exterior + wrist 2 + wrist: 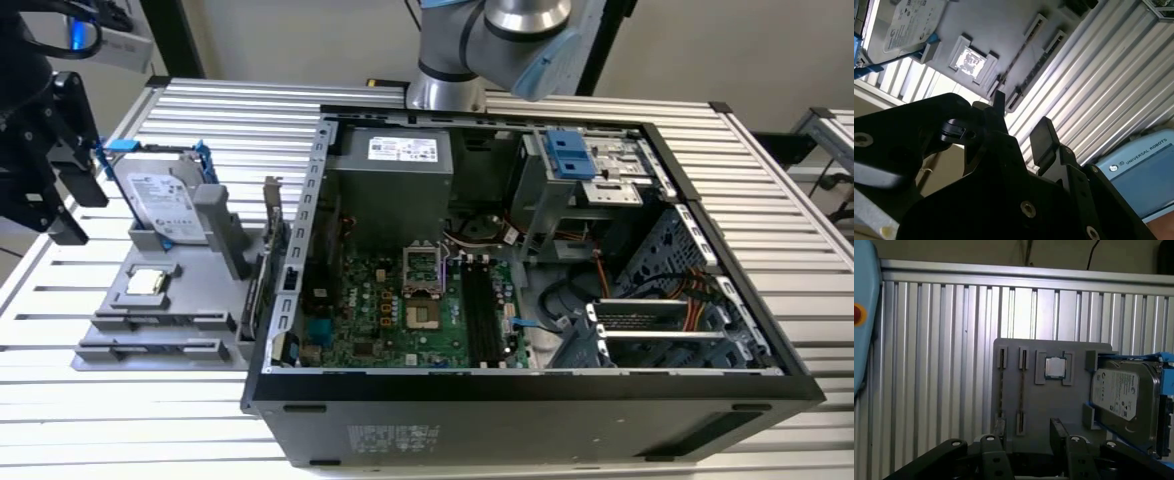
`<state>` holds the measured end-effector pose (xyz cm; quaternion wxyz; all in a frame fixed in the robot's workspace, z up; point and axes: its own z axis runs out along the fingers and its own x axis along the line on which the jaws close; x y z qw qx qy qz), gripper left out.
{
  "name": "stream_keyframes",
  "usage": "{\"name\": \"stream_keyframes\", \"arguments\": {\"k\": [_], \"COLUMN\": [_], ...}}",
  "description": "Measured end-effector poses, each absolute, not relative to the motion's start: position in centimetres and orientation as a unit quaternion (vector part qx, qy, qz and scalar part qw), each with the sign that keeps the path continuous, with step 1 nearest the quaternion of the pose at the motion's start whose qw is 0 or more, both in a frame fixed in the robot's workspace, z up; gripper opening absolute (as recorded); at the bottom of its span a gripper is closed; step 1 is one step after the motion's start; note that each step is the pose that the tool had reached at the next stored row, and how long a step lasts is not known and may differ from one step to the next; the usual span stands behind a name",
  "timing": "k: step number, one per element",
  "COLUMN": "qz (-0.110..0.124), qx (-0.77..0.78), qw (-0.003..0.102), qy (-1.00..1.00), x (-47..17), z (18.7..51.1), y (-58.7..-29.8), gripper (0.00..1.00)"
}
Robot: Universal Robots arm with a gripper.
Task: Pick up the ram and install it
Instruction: 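Pick up the ram and move it above insertion slot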
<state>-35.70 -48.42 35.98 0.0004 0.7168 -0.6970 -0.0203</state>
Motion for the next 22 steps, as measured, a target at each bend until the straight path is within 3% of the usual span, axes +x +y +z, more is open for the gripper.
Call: {"name": "stream_keyframes", "arguments": {"k": [22], "qz": [-0.020], "qx": [0.713], "qw": [0.001], "qy": [-0.701], "x": [-35.3], "z": [32.7], "y": [-48.6], "gripper": [1.00]}}
